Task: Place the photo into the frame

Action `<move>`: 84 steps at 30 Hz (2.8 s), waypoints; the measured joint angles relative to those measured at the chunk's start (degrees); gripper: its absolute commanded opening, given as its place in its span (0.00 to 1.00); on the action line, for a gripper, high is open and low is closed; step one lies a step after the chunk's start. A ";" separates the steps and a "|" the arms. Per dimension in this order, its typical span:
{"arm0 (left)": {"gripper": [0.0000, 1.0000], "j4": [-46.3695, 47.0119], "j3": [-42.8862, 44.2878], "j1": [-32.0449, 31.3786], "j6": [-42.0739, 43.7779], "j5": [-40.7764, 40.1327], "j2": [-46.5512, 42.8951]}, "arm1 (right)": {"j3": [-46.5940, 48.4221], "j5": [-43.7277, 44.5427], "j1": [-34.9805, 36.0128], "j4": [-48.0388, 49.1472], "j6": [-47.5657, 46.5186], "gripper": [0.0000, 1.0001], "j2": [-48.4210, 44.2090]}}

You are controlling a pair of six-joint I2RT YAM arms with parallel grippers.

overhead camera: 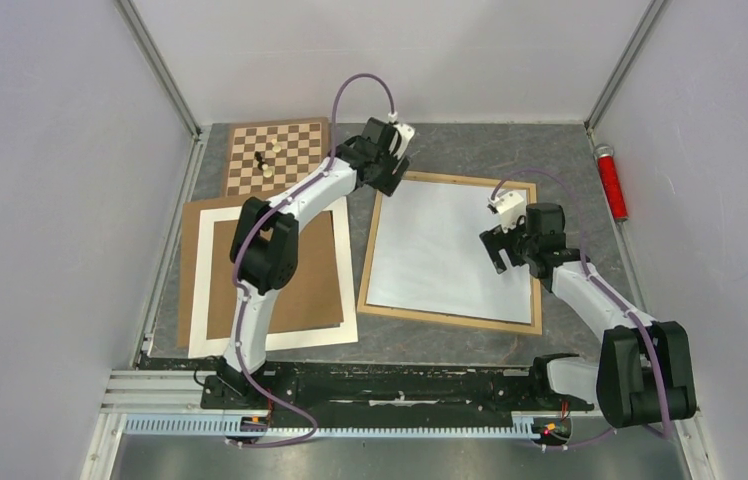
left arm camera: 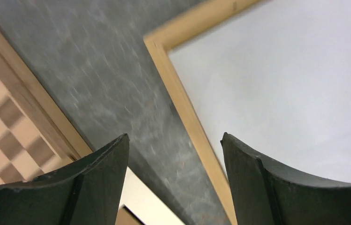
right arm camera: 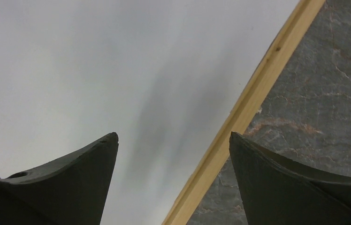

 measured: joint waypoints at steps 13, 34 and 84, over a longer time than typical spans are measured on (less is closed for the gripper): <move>0.77 -2.14 -19.61 -0.72 -0.02 5.99 -6.01 | -0.13 2.78 -1.95 -2.78 -3.80 0.92 -0.02; 0.77 -0.48 -18.69 -3.30 1.46 1.55 -5.35 | -5.57 0.50 -2.10 -4.83 -10.97 0.91 0.02; 0.86 -8.37 -42.01 29.73 2.58 10.58 -48.83 | 58.49 -19.87 28.17 2.05 14.43 0.94 49.46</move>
